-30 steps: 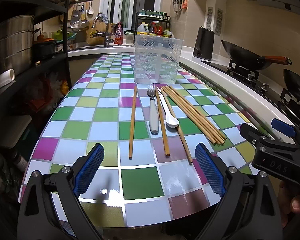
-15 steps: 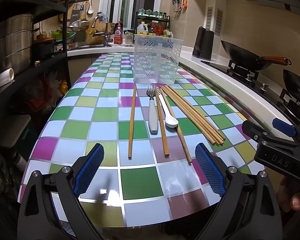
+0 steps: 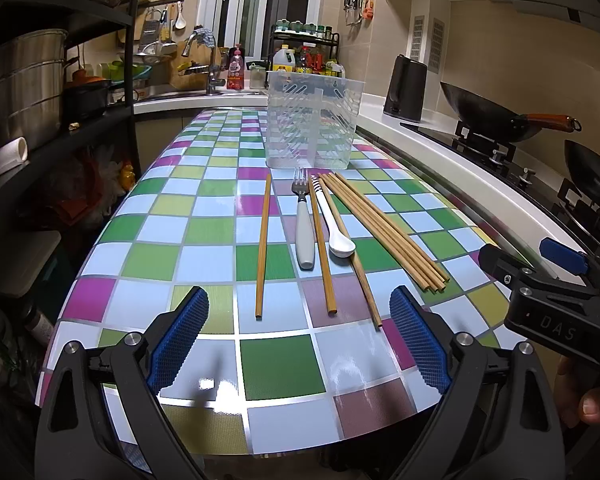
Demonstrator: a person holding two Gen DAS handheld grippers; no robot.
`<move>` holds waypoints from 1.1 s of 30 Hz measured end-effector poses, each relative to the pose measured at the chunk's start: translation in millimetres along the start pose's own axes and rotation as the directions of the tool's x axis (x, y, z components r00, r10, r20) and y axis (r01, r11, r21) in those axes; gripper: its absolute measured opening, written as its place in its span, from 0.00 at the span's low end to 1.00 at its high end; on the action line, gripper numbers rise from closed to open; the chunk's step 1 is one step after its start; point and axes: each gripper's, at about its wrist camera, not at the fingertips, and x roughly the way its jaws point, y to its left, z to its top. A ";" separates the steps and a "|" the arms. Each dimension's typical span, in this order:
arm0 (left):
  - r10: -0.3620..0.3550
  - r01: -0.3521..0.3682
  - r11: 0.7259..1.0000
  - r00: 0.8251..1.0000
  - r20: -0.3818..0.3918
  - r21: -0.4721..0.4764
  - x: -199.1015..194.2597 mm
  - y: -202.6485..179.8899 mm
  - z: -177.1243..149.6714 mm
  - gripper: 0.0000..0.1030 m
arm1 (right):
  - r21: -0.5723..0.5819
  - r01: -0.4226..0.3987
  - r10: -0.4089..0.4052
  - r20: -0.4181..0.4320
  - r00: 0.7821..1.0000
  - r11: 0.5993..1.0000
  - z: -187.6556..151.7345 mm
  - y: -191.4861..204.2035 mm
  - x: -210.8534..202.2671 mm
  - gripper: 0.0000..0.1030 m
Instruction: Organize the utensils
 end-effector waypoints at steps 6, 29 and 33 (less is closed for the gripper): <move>-0.008 0.008 1.000 1.000 -0.022 -0.009 0.5 1.9 1.0 0.56 | 0.004 -0.020 0.020 -0.035 0.999 1.000 0.4 -3.1 8.6 0.80; 0.047 -0.056 0.996 0.990 -0.132 -0.065 44.8 23.0 -0.1 0.24 | -0.047 -0.174 0.163 -0.184 0.969 0.984 2.7 6.5 85.6 0.28; 0.067 -0.073 0.996 0.990 -0.125 -0.042 49.8 20.1 1.4 0.24 | -0.059 -0.203 0.188 -0.194 0.963 0.977 5.0 4.3 87.7 0.16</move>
